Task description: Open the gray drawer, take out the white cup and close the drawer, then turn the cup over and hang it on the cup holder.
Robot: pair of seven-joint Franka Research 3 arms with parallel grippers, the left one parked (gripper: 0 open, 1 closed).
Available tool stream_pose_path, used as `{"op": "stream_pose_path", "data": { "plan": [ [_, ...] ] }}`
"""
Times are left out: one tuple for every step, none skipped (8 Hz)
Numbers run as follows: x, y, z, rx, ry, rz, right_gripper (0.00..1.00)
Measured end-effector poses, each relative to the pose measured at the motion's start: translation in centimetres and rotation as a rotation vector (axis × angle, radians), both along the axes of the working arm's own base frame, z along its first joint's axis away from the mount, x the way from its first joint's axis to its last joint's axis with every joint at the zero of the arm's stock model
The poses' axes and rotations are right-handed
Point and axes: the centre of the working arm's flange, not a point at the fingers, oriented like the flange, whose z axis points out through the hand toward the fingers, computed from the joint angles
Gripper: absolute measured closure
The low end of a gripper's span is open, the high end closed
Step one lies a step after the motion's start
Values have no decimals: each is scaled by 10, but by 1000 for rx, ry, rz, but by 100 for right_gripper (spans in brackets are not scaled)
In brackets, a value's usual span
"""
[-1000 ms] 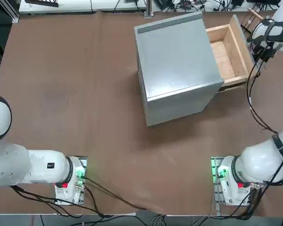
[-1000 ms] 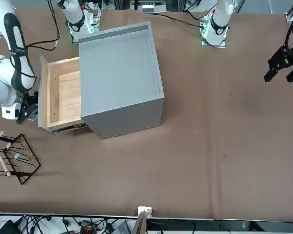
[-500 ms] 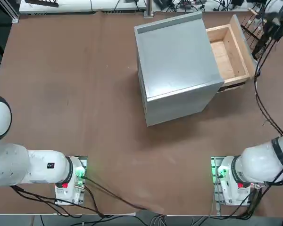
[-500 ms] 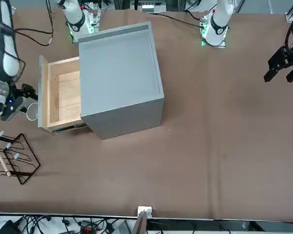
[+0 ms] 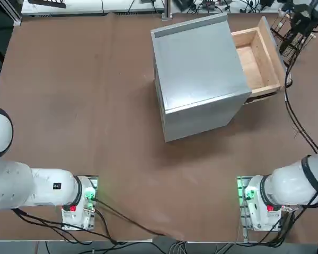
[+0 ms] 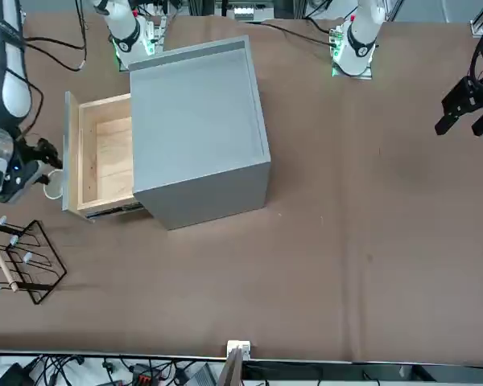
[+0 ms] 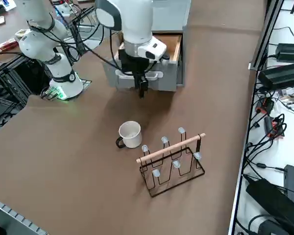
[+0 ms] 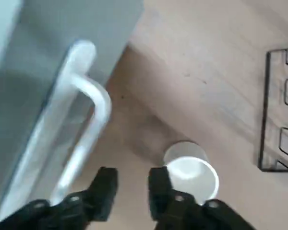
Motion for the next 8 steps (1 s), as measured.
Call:
{"op": "stream_pose_path", "data": {
  "plan": [
    [3, 14, 0, -3, 0, -27, 75],
    [5, 31, 2, -2, -5, -57, 81],
    [8, 51, 4, -8, -8, -84, 96],
    [10, 74, 6, -14, -10, -107, 98],
    [10, 98, 7, -21, -10, -129, 98],
    [9, 121, 7, -27, -8, -142, 98],
    [7, 141, 6, -33, 0, -152, 98],
    [5, 158, 5, -35, 9, -166, 98]
  ]
}}
